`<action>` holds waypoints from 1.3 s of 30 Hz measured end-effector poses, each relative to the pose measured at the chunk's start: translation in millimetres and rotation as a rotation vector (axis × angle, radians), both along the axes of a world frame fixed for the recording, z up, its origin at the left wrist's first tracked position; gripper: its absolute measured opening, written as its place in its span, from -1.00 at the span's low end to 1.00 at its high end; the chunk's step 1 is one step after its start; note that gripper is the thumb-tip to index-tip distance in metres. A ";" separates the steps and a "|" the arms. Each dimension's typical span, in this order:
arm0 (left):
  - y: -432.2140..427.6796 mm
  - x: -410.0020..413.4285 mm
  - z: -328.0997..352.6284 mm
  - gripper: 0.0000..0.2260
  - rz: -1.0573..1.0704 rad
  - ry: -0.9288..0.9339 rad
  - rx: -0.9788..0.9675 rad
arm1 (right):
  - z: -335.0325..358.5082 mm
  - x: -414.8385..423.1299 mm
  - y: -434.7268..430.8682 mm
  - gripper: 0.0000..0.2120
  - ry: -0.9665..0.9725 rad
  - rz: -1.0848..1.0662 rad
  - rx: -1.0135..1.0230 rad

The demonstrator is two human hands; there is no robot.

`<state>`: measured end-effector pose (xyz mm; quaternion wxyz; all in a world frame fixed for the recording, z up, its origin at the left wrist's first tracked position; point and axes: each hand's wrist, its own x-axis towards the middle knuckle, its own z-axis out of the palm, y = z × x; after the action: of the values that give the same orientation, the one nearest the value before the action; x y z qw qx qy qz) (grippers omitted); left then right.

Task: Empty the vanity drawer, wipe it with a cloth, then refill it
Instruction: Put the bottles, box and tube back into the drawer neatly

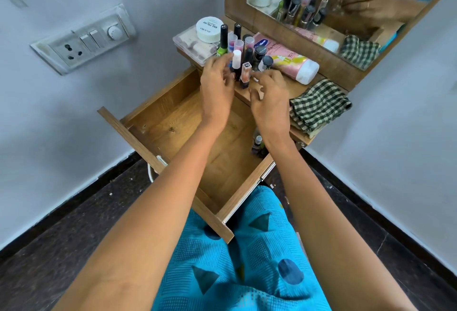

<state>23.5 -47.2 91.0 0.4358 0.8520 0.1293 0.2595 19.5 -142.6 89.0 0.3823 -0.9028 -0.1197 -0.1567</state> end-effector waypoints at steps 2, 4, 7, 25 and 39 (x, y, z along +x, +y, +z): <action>4.0 9.9 3.2 -0.66 -0.030 0.014 0.049 | 2.3 11.6 5.1 -0.70 -0.057 -0.001 -0.039; 6.3 16.5 4.3 -0.66 -0.075 0.031 0.087 | 2.4 21.6 8.1 -0.69 -0.067 0.004 -0.086; 5.6 19.7 2.6 -0.68 -0.113 0.039 0.123 | -0.1 29.8 8.8 -0.70 -0.083 0.022 -0.141; 5.6 3.4 -3.6 -0.89 -0.018 -0.099 0.037 | 7.9 21.4 -1.6 -0.76 -0.001 0.076 0.062; -4.2 -37.3 -28.9 -0.82 -0.075 0.069 0.025 | -16.6 -25.2 -22.6 -0.75 0.111 0.163 -0.095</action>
<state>-13.8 -51.4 62.1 0.4298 0.8702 0.1089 0.2148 -5.6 -165.2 72.4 0.3566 -0.9144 -0.1787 -0.0689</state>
